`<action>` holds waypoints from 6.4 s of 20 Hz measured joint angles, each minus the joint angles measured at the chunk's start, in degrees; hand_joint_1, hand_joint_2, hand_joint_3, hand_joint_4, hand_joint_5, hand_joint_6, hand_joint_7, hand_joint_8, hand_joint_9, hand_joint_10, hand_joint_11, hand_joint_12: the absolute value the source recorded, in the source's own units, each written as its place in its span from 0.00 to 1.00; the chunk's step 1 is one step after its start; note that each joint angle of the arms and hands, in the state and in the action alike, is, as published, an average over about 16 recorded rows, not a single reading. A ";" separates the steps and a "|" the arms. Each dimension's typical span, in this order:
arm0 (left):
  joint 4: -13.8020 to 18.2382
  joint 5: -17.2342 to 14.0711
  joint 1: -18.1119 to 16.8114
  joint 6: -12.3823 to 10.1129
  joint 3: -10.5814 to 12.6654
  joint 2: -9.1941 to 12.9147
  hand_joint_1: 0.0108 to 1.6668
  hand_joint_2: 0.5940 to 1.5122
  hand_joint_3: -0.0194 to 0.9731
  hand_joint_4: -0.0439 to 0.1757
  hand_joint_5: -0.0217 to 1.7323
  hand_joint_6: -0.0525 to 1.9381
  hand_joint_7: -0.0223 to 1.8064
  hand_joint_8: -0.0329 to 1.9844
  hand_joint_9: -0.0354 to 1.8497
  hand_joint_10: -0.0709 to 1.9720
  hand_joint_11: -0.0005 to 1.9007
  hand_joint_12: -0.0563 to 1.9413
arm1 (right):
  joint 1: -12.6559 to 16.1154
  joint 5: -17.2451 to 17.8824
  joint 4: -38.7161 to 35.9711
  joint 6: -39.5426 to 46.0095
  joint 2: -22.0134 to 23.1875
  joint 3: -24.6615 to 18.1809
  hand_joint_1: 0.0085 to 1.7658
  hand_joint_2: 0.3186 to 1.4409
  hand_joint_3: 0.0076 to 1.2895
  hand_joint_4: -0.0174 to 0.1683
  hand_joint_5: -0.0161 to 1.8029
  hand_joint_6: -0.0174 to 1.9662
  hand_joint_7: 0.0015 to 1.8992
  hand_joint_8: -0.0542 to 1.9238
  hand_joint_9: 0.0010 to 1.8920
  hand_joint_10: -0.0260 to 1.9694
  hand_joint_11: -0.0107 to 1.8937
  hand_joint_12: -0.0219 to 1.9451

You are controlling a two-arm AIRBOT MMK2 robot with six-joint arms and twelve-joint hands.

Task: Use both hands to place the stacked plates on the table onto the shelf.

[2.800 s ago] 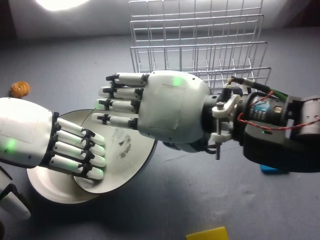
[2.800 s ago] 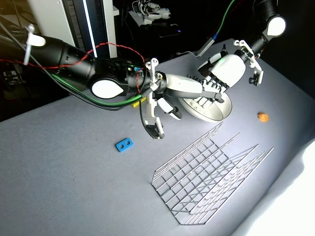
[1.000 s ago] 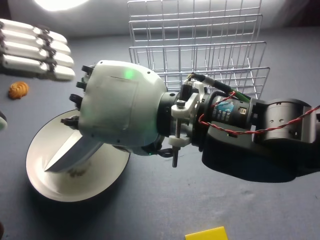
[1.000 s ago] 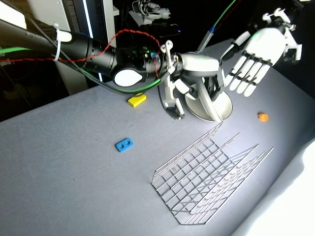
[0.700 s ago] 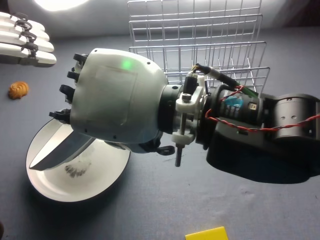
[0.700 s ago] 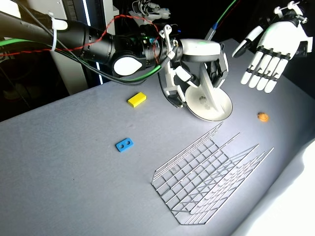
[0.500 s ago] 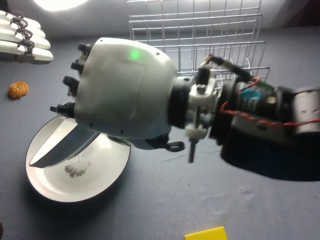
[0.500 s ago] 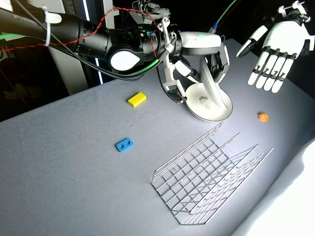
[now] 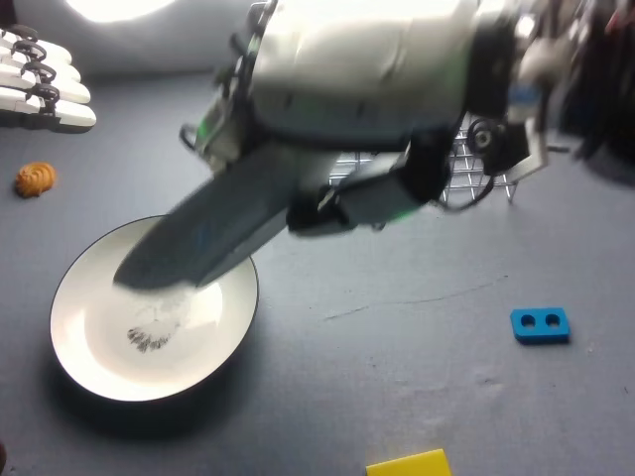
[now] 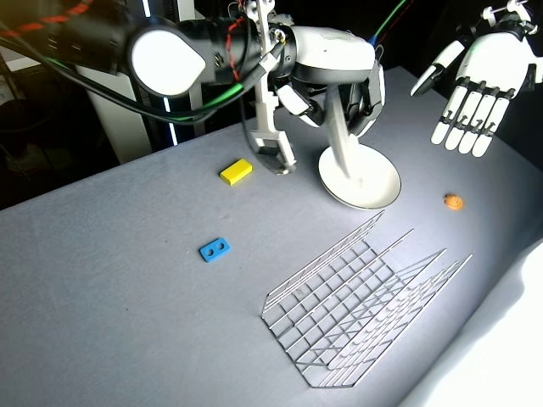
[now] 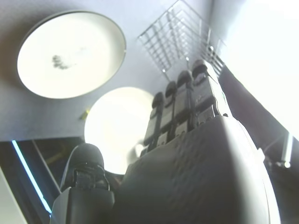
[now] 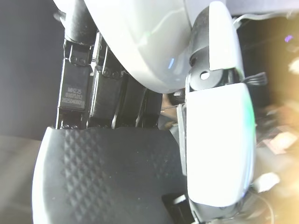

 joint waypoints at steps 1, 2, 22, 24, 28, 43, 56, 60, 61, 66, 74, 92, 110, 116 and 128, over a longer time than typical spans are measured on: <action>0.17 0.02 -0.01 -0.04 -0.06 0.04 0.00 0.73 0.03 0.23 0.02 0.03 0.02 0.03 0.03 0.04 0.01 0.04 | 0.99 -1.00 -2.03 4.67 0.84 0.26 0.66 0.56 0.01 0.10 0.52 0.50 0.67 0.25 0.78 0.02 0.55 0.54; 0.34 0.04 -0.02 -0.07 -0.14 0.09 0.00 0.73 0.03 0.23 0.03 0.03 0.02 0.03 0.03 0.04 0.01 0.04 | 1.98 -2.01 -3.77 9.07 1.61 0.56 0.66 0.56 0.01 0.09 0.52 0.50 0.67 0.26 0.78 0.02 0.55 0.54; 3.32 1.60 4.95 3.55 -5.37 -0.76 0.00 0.73 0.03 0.23 0.02 0.03 0.03 0.03 0.04 0.04 0.02 0.04 | 10.88 -14.52 4.99 28.15 4.54 10.98 0.70 0.57 0.01 0.05 0.55 0.43 0.66 0.34 0.77 0.02 0.58 0.46; 3.17 1.99 6.17 4.07 -5.81 -1.17 0.00 0.73 0.03 0.23 0.02 0.03 0.03 0.03 0.04 0.04 0.02 0.04 | 11.01 -14.94 6.32 27.55 4.31 12.20 0.70 0.57 0.01 0.05 0.55 0.43 0.65 0.35 0.77 0.02 0.58 0.46; 2.86 2.75 8.26 4.73 -6.20 -2.17 0.00 0.73 0.03 0.23 0.03 0.03 0.03 0.03 0.04 0.04 0.02 0.04 | 11.21 -15.77 9.23 26.35 3.48 14.92 0.70 0.57 0.01 0.05 0.54 0.43 0.65 0.36 0.76 0.02 0.57 0.48; 1.76 4.77 12.53 6.08 -5.22 -4.41 0.00 0.73 0.03 0.23 0.03 0.03 0.03 0.03 0.03 0.04 0.01 0.04 | 9.24 -18.73 17.04 26.04 -3.65 26.00 0.70 0.57 0.01 0.05 0.53 0.43 0.63 0.40 0.76 0.02 0.55 0.51; 1.68 4.85 15.38 6.03 -4.74 -4.44 0.00 0.74 0.03 0.23 0.03 0.03 0.03 0.03 0.03 0.04 0.01 0.03 | 4.23 -16.50 18.75 26.27 -9.02 33.80 0.70 0.58 0.01 0.04 0.52 0.43 0.61 0.40 0.75 0.02 0.54 0.52; 1.69 4.69 15.57 5.98 -4.65 -4.44 0.00 0.74 0.03 0.23 0.02 0.03 0.03 0.03 0.03 0.04 0.01 0.03 | 2.59 -15.33 20.29 25.67 -9.84 35.30 0.70 0.58 0.01 0.04 0.52 0.43 0.60 0.41 0.75 0.01 0.54 0.53; 1.69 4.65 15.58 5.97 -4.63 -4.44 0.00 0.74 0.03 0.23 0.02 0.03 0.03 0.03 0.03 0.04 0.01 0.03 | 2.20 -15.10 21.00 25.32 -10.01 35.61 0.70 0.58 0.01 0.04 0.52 0.43 0.60 0.41 0.74 0.01 0.54 0.53; 1.76 4.51 15.65 5.94 -4.59 -4.44 0.00 0.74 0.03 0.23 0.02 0.03 0.02 0.03 0.03 0.04 0.01 0.03 | 0.67 -14.34 24.97 23.54 -10.61 36.91 0.70 0.59 0.01 0.04 0.51 0.44 0.59 0.39 0.73 0.01 0.52 0.53; 2.07 4.49 15.91 5.97 -4.59 -4.44 0.00 0.74 0.03 0.23 0.02 0.03 0.03 0.03 0.03 0.04 0.01 0.03 | -0.34 -14.32 31.94 20.66 -11.31 38.44 0.66 0.62 0.01 0.05 0.50 0.32 0.60 0.20 0.68 0.01 0.49 0.48; 2.79 6.37 17.74 6.20 -4.28 -4.44 0.00 0.74 0.03 0.23 0.02 0.03 0.03 0.03 0.03 0.04 0.01 0.03 | 5.75 -13.66 24.25 5.42 -8.74 31.63 0.53 0.66 0.01 0.08 0.44 0.02 0.49 0.04 0.51 0.01 0.33 0.47; 2.86 8.42 20.83 6.34 -4.11 -4.44 0.00 0.74 0.03 0.23 0.02 0.03 0.02 0.03 0.02 0.03 0.01 0.03 | -1.46 -6.97 27.61 -41.49 -4.92 4.44 0.54 0.51 0.01 0.11 0.04 0.02 0.03 0.04 0.03 0.01 0.02 0.12; 3.10 8.73 21.40 6.19 -4.16 -4.46 0.00 0.73 0.03 0.23 0.03 0.03 0.03 0.03 0.02 0.03 0.01 0.03 | -6.96 -1.66 39.25 -55.41 -5.08 1.69 0.58 0.47 0.01 0.11 0.02 0.02 0.00 0.04 0.01 0.01 0.01 0.07; 3.01 9.29 24.74 4.31 -4.77 -4.63 0.00 0.73 0.03 0.21 0.04 0.03 0.03 0.02 0.01 0.02 0.01 0.04 | -12.97 1.35 44.47 -63.09 -6.75 0.49 0.55 0.47 0.01 0.11 0.02 0.02 0.00 0.04 0.01 0.01 0.02 0.03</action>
